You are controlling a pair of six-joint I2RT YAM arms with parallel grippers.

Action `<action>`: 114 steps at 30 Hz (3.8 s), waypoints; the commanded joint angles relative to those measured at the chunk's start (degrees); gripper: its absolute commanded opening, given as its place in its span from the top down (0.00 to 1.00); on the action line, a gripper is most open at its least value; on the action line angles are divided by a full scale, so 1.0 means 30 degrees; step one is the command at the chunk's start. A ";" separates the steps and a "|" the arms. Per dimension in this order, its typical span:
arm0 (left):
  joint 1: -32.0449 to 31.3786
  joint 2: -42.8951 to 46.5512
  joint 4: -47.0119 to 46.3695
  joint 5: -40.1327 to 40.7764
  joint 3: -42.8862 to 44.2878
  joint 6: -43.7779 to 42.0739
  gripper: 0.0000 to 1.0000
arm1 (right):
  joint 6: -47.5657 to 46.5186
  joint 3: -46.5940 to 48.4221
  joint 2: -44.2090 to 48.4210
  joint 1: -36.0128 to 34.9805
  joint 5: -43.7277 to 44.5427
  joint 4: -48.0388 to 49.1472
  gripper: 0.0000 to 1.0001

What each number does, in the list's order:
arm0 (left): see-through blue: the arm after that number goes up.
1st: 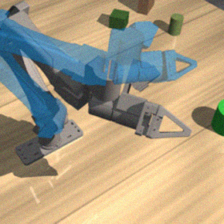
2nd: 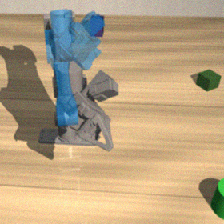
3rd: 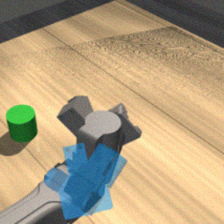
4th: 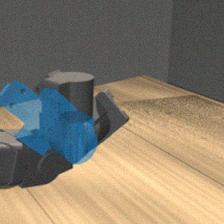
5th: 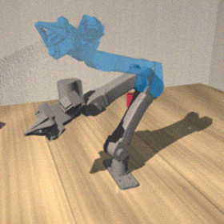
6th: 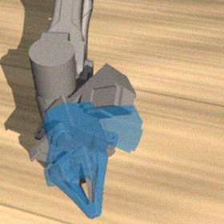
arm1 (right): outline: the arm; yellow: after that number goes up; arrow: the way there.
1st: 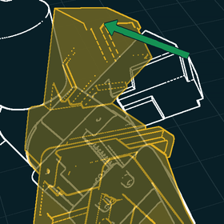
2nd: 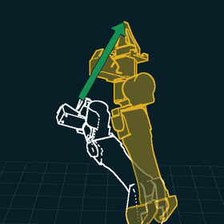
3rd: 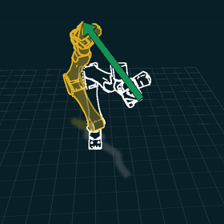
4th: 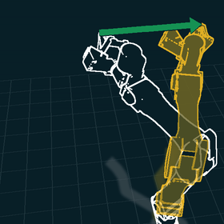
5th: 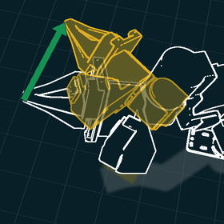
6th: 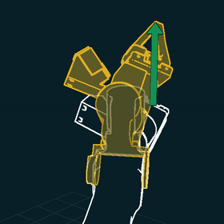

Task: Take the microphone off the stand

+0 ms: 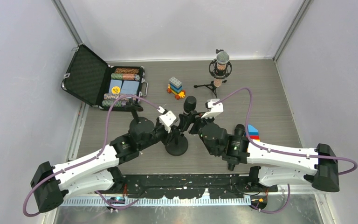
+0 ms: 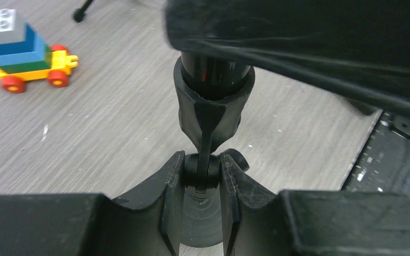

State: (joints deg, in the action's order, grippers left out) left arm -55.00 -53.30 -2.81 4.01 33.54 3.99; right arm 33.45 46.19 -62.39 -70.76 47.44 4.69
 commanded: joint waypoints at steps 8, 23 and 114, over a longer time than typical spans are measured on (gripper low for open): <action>-0.0079 -0.1087 -0.0806 -0.4688 0.0940 -0.0204 0.92 | -0.4949 -0.1116 -0.0278 -0.0120 0.0511 0.4871 0.57; -0.0093 -0.1578 -0.2491 -0.2524 0.1167 0.1275 0.65 | -0.7048 -0.0958 -0.0850 -0.1647 0.1019 0.6548 0.97; -0.0064 0.1983 -0.0241 0.0707 0.1544 0.1985 0.00 | 0.2825 0.0152 1.1341 -0.3516 0.9007 -1.4050 1.00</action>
State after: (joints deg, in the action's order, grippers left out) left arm -55.33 -49.69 -0.95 5.37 37.85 8.91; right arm 37.93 43.64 -25.93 -81.06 76.75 -29.69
